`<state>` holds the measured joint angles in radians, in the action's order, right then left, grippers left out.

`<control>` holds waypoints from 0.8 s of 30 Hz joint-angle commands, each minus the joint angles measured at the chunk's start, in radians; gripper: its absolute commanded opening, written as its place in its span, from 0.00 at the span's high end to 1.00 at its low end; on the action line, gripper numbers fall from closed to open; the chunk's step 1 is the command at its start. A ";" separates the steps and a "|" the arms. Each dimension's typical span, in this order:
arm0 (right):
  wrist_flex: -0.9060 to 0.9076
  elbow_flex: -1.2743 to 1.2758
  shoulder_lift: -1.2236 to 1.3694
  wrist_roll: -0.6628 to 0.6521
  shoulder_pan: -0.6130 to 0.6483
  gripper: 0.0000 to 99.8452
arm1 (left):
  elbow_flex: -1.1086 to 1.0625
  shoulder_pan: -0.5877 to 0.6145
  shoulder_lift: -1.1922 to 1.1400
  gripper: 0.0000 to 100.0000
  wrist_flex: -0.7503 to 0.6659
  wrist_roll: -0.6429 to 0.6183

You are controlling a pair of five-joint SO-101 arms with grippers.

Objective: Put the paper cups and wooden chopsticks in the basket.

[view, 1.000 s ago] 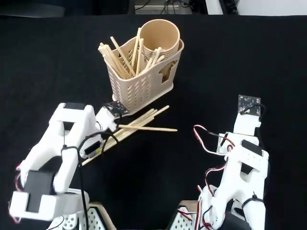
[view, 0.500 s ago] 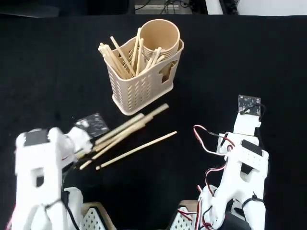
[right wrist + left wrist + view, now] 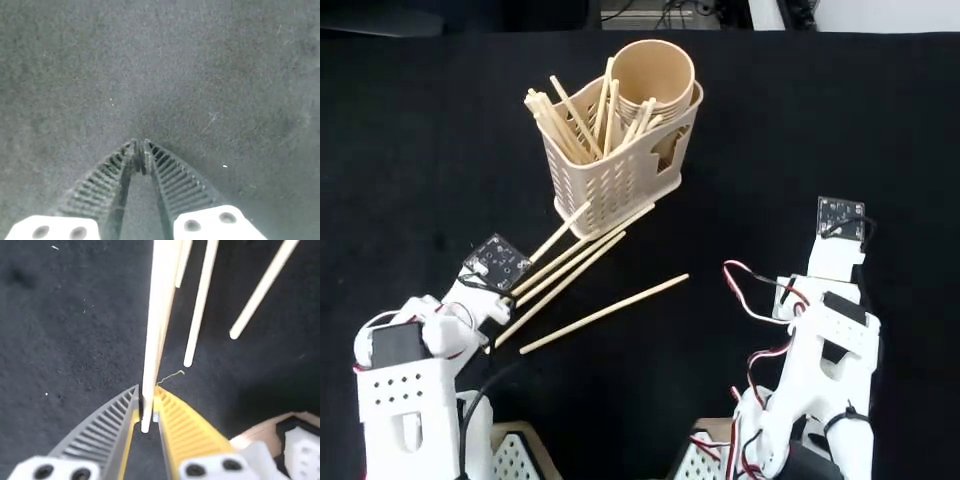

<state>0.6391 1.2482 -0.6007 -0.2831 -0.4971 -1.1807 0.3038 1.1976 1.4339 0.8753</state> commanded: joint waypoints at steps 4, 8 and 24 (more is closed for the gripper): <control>-0.021 -0.054 0.007 0.014 -0.003 0.98 | -0.045 -0.015 0.011 0.97 -0.103 -0.164; -0.021 -0.054 0.007 0.043 -0.003 0.98 | -0.153 -0.016 0.008 0.97 -0.212 -0.230; -0.021 -0.039 0.002 0.040 0.057 0.98 | -0.259 -0.021 0.008 0.97 -0.308 -0.299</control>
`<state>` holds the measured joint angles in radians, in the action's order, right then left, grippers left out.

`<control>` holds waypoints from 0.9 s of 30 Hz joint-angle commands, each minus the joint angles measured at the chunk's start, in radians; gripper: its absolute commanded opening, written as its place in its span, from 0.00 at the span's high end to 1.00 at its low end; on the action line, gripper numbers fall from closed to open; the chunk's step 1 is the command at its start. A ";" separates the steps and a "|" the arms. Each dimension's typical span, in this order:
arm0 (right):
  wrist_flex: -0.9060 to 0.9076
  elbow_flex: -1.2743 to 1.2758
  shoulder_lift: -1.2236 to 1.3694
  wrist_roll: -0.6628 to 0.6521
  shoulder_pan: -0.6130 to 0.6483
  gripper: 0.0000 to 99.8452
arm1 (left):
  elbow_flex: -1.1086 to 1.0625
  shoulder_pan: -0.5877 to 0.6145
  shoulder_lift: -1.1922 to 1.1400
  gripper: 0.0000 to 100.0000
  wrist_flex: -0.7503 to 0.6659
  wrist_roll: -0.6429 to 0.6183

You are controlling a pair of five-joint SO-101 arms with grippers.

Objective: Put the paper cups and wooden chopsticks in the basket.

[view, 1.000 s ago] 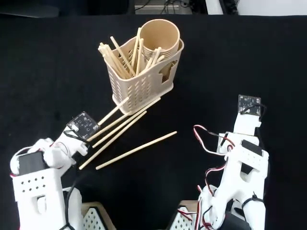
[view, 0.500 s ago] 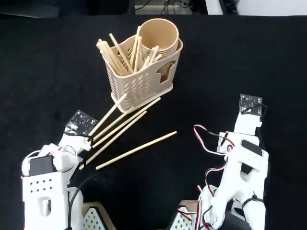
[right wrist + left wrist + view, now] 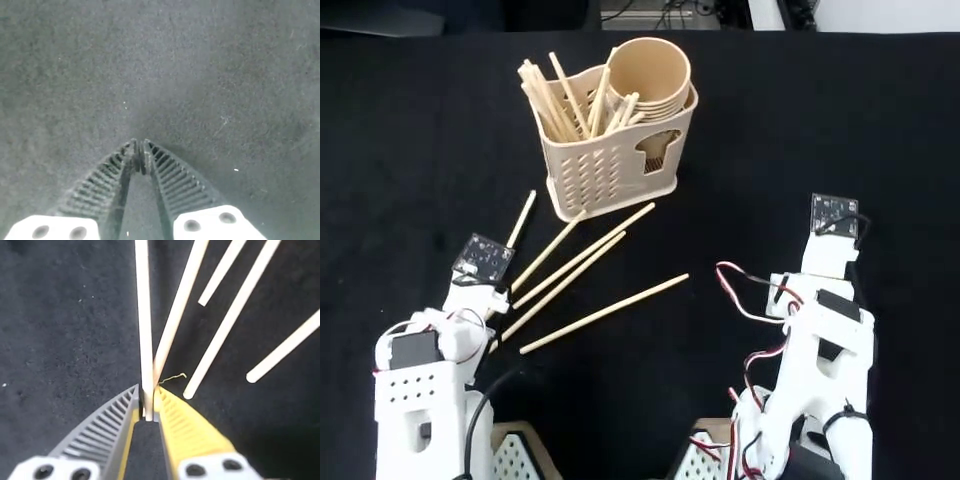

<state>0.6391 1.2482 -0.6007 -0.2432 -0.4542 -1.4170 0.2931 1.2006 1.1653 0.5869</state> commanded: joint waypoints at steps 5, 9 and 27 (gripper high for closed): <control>-0.021 -0.039 0.002 0.000 0.018 0.98 | -0.025 -0.038 0.005 0.97 -0.038 -0.011; -0.023 -0.039 0.002 -0.002 0.020 0.98 | -0.028 -0.038 0.003 0.97 -0.038 -0.009; -0.040 -0.033 0.007 -0.002 0.021 0.98 | -0.036 -0.067 0.011 0.88 -0.031 -0.009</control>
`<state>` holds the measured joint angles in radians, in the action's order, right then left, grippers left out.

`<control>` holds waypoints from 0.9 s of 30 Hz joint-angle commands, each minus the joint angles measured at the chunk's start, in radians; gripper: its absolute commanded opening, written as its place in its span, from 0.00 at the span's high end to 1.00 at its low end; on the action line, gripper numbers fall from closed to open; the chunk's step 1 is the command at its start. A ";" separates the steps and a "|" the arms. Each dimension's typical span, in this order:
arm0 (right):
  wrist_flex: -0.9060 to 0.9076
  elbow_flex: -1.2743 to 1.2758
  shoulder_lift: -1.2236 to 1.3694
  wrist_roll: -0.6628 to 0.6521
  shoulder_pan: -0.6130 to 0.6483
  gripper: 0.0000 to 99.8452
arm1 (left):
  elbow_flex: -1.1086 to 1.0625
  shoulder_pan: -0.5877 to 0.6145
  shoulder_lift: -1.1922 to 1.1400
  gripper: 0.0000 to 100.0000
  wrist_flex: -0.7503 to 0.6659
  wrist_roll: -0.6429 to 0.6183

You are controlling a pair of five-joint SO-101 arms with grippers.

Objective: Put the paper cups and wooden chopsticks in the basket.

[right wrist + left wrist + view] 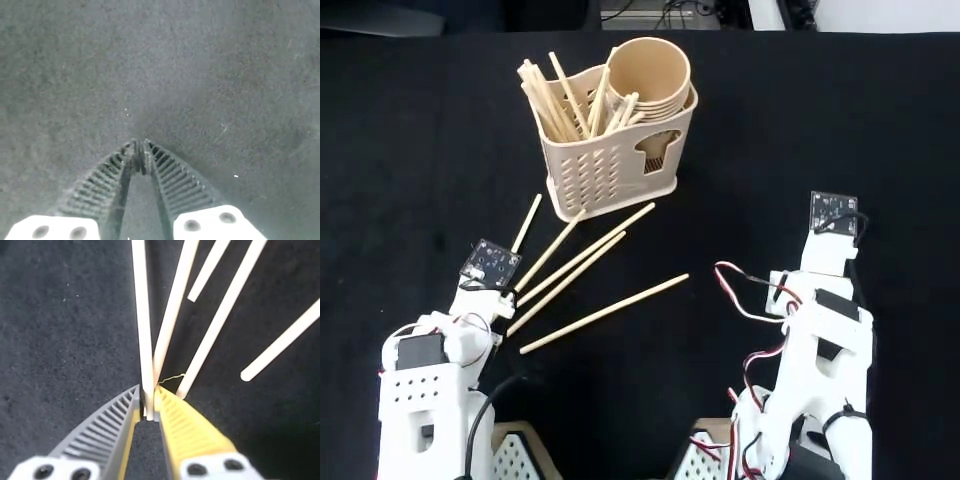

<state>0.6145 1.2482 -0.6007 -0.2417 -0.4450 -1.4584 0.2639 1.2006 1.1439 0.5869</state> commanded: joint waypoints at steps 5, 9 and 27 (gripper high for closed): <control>-0.015 -0.033 0.008 -0.003 0.012 0.98 | 0.022 -0.099 0.012 0.77 0.003 -0.002; -0.015 -0.030 0.008 -0.003 0.012 0.98 | 0.160 -0.058 0.012 0.79 0.034 0.064; -0.018 -0.028 0.008 -0.003 0.012 0.98 | 0.398 -0.257 -0.195 0.79 -0.256 -0.037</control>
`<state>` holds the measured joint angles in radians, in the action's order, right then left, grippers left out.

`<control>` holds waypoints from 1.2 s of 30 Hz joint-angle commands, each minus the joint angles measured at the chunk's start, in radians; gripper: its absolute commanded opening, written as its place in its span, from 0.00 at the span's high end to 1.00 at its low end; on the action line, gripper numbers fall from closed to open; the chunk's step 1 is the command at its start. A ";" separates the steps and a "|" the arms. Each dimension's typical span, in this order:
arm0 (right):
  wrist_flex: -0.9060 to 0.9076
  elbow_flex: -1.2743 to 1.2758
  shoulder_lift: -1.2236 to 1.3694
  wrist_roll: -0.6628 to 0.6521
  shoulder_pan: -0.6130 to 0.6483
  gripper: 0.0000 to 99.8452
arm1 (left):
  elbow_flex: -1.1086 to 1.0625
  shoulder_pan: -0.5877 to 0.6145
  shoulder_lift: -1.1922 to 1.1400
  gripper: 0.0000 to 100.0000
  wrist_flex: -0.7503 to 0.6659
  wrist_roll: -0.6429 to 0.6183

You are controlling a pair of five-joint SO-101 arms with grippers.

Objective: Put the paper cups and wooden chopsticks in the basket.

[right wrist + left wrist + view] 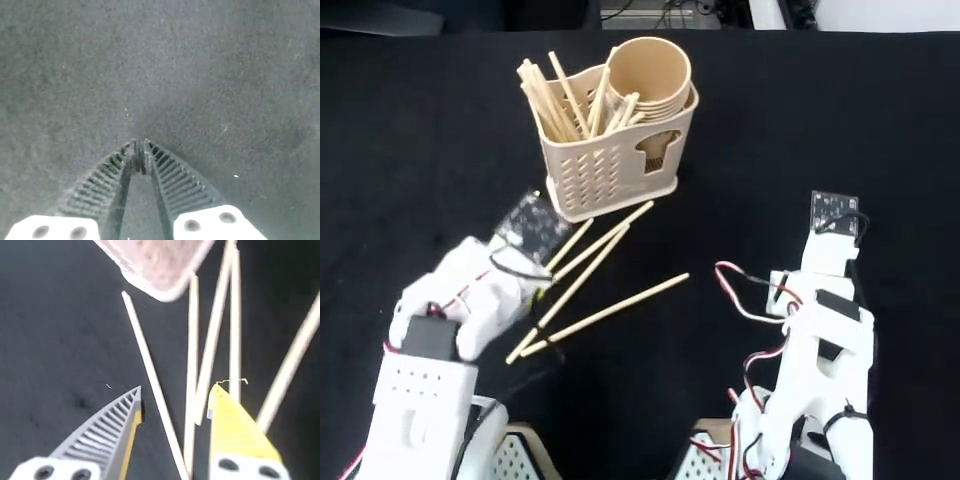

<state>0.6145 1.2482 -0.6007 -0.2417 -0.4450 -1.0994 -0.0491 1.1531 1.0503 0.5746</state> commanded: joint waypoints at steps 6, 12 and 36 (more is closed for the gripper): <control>-0.018 -0.030 0.008 -0.003 0.012 0.98 | 0.166 0.108 -0.586 0.79 -0.310 -0.193; -0.018 -0.030 0.008 -0.003 0.012 0.98 | 0.294 0.165 -0.760 0.79 -0.316 -0.364; -0.018 -0.027 0.008 -0.003 0.012 0.98 | 0.848 0.142 -1.379 0.79 -0.175 -0.448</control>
<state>0.6145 1.2482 -0.6007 -0.2417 -0.4450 -0.3583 0.1028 -0.1926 0.8339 0.1373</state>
